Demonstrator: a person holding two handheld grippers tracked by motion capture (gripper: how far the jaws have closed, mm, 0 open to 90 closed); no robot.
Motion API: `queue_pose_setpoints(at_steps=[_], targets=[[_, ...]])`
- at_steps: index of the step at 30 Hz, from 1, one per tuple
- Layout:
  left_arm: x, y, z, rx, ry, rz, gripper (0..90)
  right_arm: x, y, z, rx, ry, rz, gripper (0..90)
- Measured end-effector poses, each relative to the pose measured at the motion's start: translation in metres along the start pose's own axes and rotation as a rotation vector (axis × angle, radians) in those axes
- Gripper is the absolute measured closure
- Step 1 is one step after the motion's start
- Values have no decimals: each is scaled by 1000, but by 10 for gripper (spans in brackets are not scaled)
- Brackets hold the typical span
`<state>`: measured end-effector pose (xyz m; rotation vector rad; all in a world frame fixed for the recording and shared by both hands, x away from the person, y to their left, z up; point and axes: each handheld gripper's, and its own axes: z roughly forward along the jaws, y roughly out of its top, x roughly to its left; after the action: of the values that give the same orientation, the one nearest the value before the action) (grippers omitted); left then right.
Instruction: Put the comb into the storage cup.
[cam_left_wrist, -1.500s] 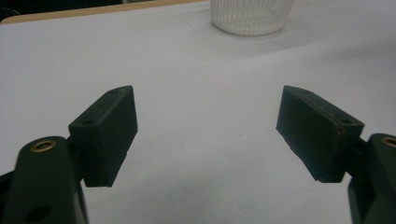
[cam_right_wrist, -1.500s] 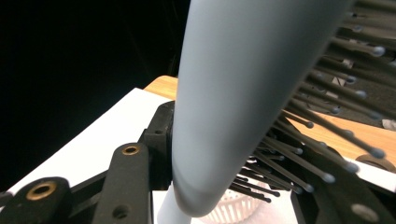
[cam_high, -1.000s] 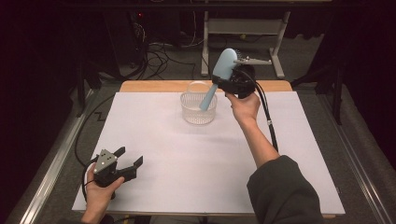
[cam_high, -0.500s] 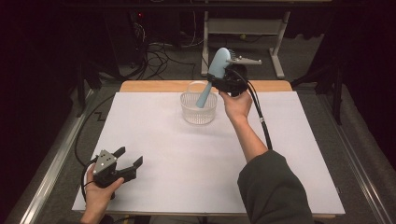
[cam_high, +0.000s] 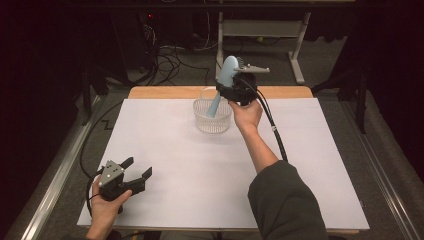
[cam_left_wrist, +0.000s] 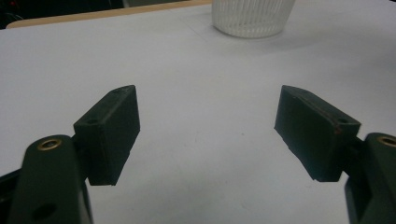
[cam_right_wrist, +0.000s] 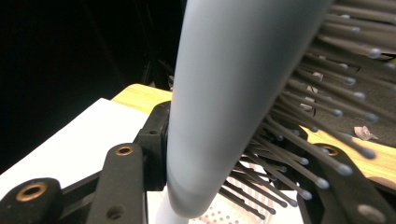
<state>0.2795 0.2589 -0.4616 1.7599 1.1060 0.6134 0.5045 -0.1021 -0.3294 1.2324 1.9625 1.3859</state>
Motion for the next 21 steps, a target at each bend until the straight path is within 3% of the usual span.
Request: queue_pose_setpoints(at_steps=[6, 15, 21], targets=[[-1, 0, 0, 5, 1, 2, 232, 4, -4, 7, 26, -4, -26, 521], [-1, 0, 0, 4, 1, -1, 232, 4, -13, 18, 62, -31, -34, 520], [-1, 0, -2, -3, 4, 6, 232, 5, -16, 23, 69, -25, -26, 518]])
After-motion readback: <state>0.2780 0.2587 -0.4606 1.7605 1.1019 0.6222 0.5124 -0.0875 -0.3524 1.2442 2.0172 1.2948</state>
